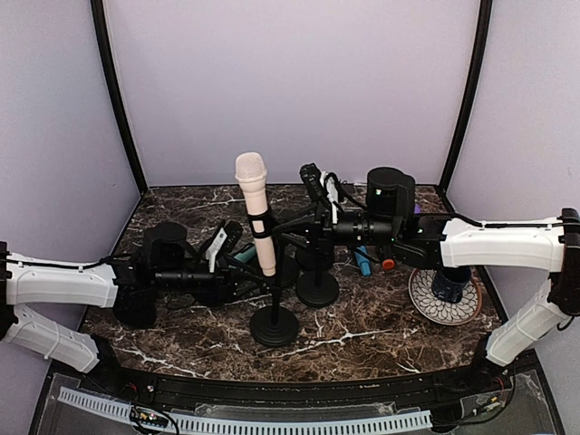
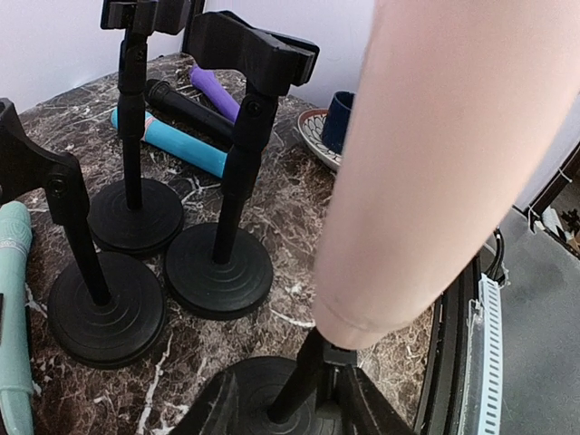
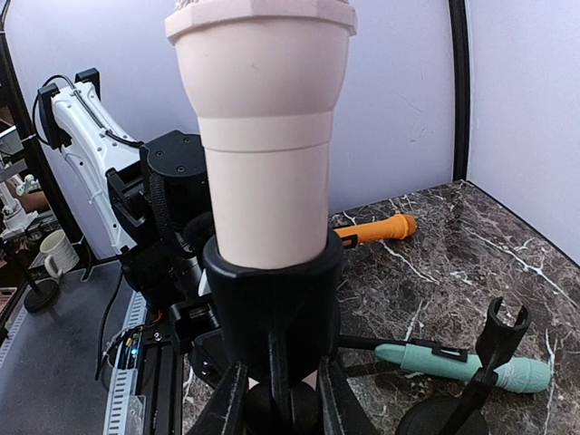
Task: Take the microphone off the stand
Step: Unscrew the knob on the microphone stand.
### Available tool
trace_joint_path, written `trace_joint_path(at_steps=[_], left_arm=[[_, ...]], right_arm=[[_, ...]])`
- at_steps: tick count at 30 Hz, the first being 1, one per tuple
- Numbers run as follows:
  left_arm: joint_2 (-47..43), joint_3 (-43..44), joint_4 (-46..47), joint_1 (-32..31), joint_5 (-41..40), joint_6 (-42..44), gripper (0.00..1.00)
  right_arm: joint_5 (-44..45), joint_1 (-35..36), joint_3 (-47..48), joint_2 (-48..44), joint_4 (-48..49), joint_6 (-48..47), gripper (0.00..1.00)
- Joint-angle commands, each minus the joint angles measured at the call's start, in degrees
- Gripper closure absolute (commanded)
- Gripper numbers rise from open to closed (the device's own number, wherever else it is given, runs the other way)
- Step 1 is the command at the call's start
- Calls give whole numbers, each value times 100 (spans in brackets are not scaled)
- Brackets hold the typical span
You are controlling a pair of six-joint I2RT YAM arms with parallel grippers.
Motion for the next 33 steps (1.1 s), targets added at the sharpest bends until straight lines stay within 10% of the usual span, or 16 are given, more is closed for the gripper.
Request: trace_joint_path(at_steps=[1,23,33], left_arm=[[54,-12,374,-37,-32,-359,60],[506,-93,121,-37,115,-550,64],[-229,-194,-611,63,-1652,-407,64]], right_arm=[[-24,39,-82,-181,303,72,100],[5,40,-61,-152,348,73,100],[587,43,-10,-276,264,-361,100]])
